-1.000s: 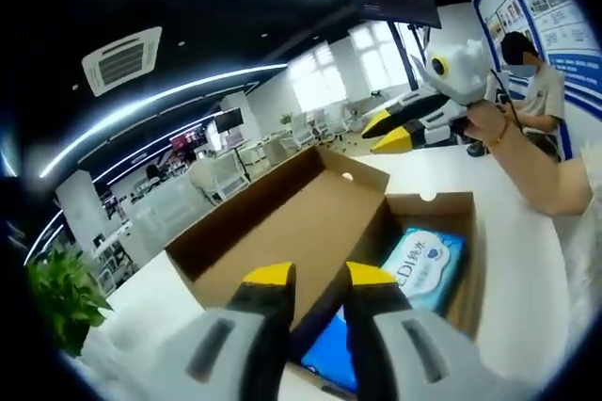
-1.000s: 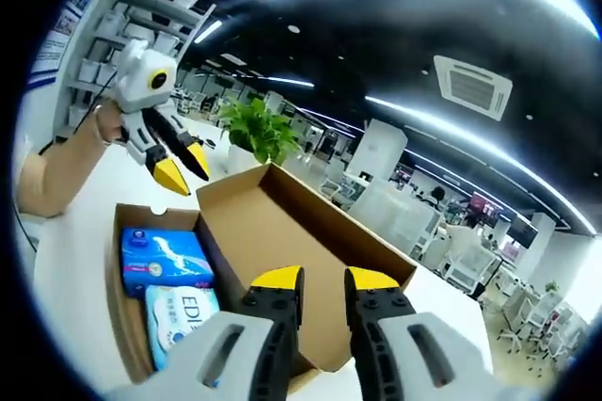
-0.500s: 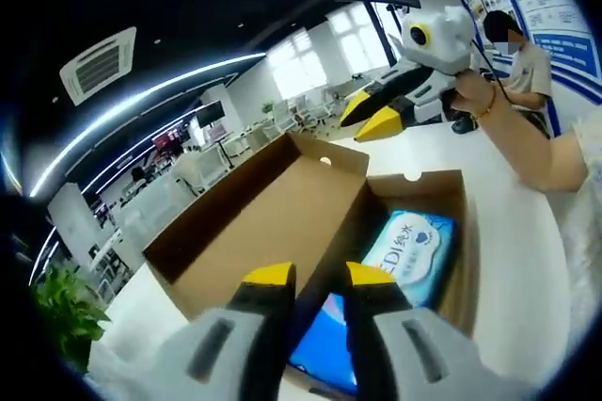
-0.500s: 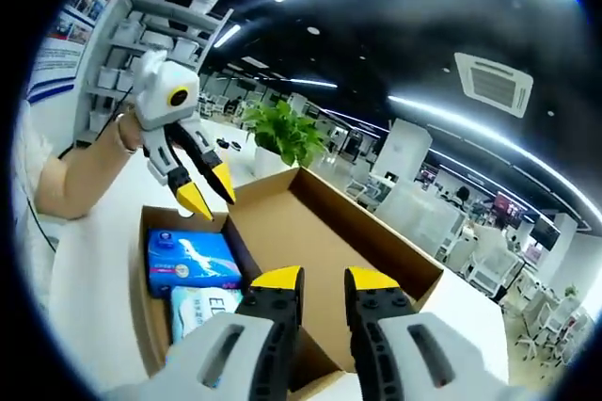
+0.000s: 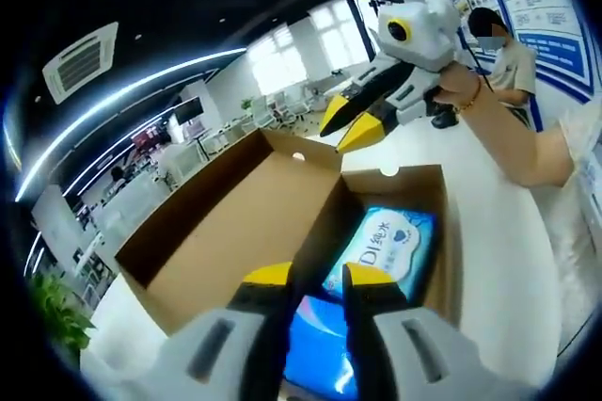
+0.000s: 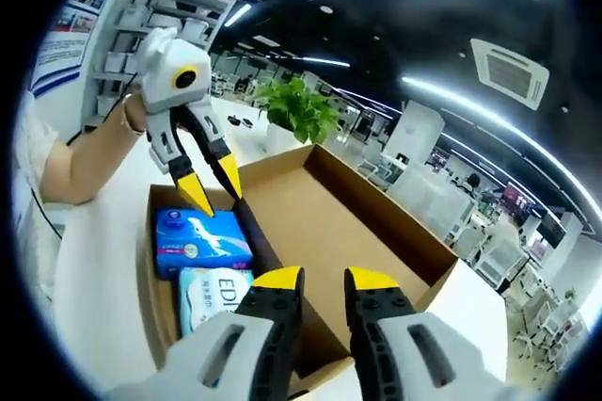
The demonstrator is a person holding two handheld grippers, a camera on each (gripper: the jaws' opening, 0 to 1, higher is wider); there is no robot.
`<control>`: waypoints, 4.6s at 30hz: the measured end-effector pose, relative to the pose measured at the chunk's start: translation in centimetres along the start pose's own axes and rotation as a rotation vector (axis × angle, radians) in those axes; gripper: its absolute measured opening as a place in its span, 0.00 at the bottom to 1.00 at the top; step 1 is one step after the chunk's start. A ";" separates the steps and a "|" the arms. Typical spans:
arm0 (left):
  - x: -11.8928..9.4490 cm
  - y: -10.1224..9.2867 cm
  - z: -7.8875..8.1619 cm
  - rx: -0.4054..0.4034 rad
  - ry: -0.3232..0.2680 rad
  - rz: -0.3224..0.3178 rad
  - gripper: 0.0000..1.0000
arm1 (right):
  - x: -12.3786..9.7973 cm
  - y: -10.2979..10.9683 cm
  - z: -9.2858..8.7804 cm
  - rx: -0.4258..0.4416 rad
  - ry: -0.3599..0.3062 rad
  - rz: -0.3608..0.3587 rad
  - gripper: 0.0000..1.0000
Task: Operate the shoe box by opening the lid, removing the specified soft item, and placing it in the target area until the item is outside and the box remains undamaged.
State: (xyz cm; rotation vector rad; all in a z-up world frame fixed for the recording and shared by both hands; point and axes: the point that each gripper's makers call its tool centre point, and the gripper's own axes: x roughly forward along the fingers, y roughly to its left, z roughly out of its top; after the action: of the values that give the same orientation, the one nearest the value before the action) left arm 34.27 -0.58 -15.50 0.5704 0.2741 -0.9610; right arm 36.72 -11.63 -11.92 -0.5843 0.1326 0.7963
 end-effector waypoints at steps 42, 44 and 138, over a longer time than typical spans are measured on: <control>-0.7 -3.8 -3.3 0.087 0.190 -0.115 0.06 | 5.3 13.7 -2.9 -0.180 0.223 0.514 0.11; -0.5 -4.2 -3.5 0.077 0.203 -0.133 0.03 | 5.1 14.5 -3.4 -0.190 0.240 0.546 0.08; 0.6 -6.0 -7.5 0.011 0.381 -0.230 0.00 | 2.8 14.9 -5.3 -0.124 0.350 0.625 0.00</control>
State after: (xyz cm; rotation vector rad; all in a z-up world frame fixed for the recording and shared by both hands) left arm 29.81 0.61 -23.92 0.7430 0.6873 -1.0719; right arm 28.69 -4.57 -23.88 -0.8114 0.6119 1.3071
